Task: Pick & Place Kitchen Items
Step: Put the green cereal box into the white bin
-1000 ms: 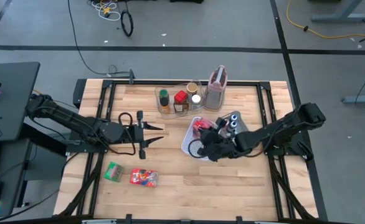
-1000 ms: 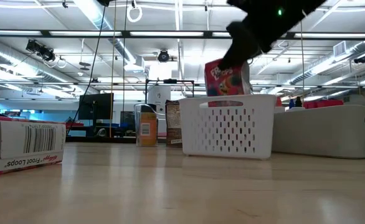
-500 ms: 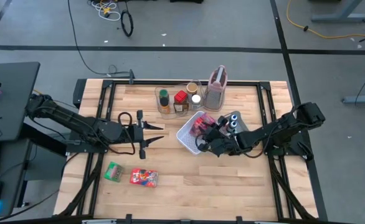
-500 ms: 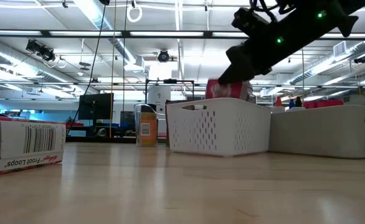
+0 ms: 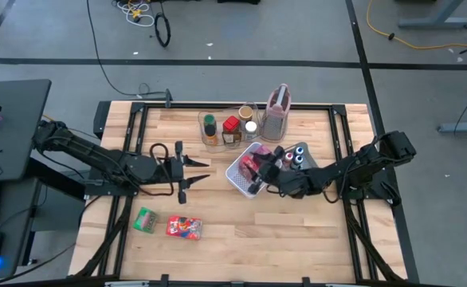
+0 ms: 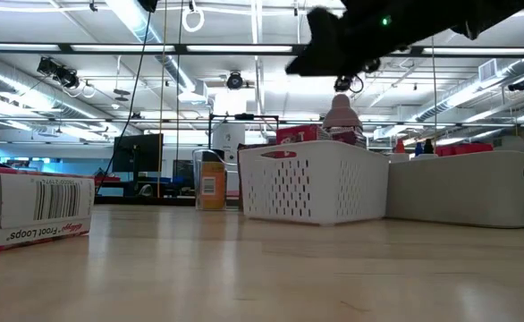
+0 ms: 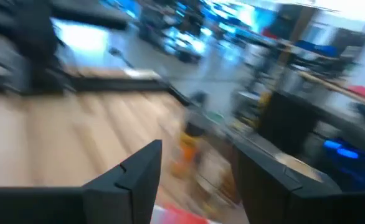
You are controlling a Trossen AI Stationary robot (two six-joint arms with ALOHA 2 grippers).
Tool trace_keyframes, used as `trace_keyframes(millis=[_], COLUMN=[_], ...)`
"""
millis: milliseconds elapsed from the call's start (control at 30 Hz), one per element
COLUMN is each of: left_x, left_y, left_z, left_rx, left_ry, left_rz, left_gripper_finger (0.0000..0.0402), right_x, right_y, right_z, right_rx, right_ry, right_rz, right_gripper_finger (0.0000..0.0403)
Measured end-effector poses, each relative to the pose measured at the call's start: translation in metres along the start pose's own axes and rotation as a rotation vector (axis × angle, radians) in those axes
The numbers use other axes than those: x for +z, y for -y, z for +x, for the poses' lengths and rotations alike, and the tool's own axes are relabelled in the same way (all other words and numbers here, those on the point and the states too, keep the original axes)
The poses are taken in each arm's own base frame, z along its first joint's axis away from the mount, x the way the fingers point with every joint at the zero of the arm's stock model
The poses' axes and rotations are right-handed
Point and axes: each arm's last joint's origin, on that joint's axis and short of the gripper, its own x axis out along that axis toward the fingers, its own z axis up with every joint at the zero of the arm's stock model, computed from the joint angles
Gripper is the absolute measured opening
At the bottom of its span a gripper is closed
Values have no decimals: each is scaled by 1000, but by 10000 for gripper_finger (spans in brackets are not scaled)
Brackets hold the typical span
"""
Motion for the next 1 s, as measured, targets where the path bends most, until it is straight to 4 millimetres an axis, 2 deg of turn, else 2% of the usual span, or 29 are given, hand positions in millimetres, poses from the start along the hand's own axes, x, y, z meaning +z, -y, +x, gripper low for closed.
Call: trace_keyframes(millis=[300, 433, 600, 667, 733, 833, 1000], left_x=[-1, 0, -4, -4, 5, 33, 60], left_y=[3, 3, 3, 3, 3, 3, 3], left_z=[0, 0, 0, -2, -4, -12, -17], left_rx=[-90, -94, -74, -118, -204, -264, -117], left_ry=[-3, -2, -42, -72, -100, -138, -418], left_rz=[-140, -165, -316, -340, -355, -379, -267], left_gripper_finger=[142, 142, 142, 142, 142, 142, 142], right_x=[22, 23, 22, 22, 22, 22, 21], right_y=[-7, -7, -7, -7, -6, -4, 4], right_z=[-3, -4, -4, -4, -3, 0, 9], right_rx=[372, 397, 397, 397, 390, 371, 320], right_ry=[212, 228, 219, 219, 225, 236, 250], right_rz=[154, 160, 152, 148, 115, 46, -40], right_gripper_finger=[201, 201, 201, 201, 201, 201, 201])
